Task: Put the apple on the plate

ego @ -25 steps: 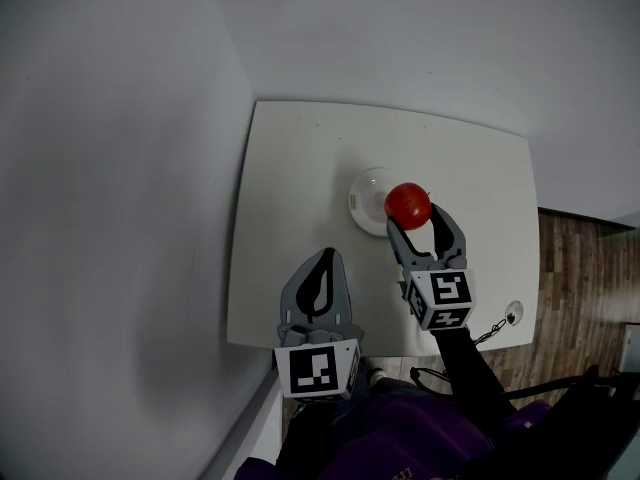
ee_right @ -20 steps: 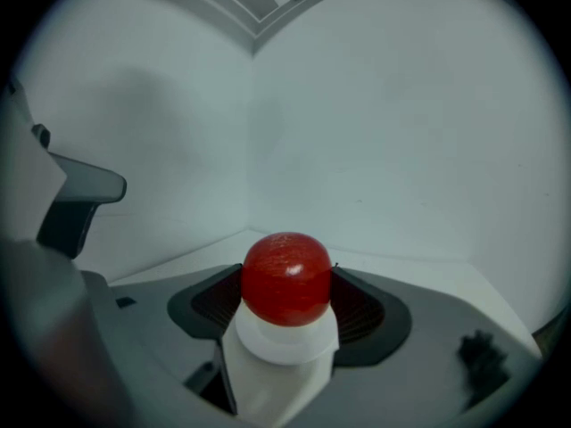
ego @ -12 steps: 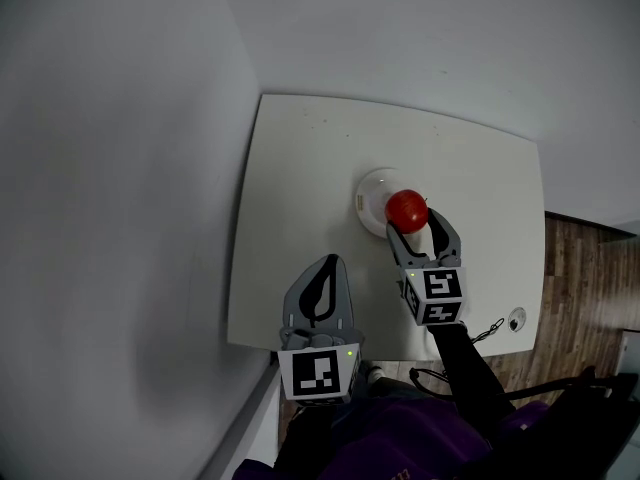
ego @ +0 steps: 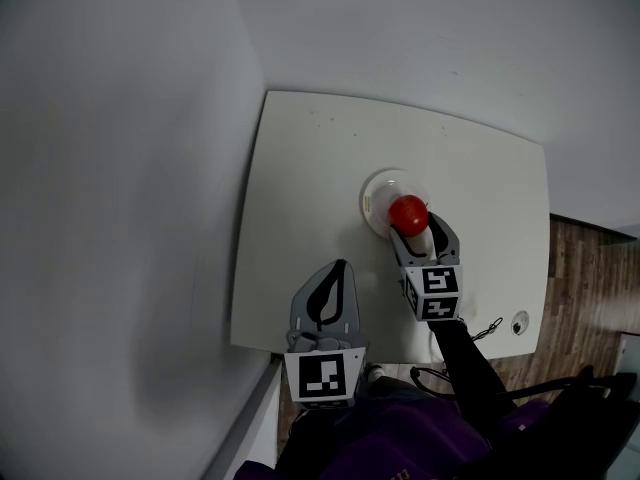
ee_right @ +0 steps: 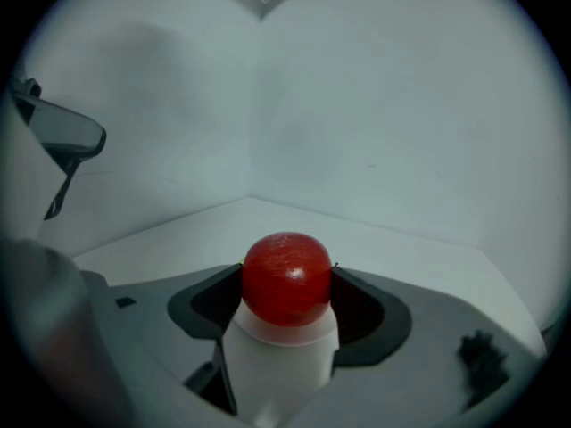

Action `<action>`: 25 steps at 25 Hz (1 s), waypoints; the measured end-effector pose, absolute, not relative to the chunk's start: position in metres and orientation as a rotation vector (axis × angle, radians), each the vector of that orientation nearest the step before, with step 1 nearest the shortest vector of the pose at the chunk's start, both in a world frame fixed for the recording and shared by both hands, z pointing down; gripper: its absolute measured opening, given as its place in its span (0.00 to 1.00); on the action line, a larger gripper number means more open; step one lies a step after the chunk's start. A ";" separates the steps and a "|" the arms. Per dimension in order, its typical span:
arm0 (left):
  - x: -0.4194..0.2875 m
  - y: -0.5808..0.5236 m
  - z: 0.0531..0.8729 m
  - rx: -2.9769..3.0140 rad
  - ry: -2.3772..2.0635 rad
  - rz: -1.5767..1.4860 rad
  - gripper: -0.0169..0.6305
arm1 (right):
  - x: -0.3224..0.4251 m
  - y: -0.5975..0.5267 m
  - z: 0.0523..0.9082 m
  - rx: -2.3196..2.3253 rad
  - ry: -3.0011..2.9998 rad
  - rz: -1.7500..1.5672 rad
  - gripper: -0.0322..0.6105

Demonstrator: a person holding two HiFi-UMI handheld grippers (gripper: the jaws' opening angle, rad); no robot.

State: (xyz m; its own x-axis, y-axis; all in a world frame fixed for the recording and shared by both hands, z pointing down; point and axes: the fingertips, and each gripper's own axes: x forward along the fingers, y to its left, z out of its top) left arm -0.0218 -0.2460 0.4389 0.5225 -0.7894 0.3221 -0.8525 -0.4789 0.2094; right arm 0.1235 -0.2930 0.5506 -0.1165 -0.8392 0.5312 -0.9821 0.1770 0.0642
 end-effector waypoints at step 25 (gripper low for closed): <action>-0.025 -0.258 0.421 2.484 -1.370 0.186 0.04 | 0.155 -0.299 0.420 1.943 -2.131 0.187 0.56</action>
State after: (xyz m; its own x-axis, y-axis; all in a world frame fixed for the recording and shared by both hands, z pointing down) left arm -0.0251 -0.2581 0.4210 0.5374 -0.8043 0.2535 -0.8428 -0.5015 0.1955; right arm 0.1548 -0.2994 0.4198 -0.0787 -0.9598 0.2694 -0.9921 0.1019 0.0732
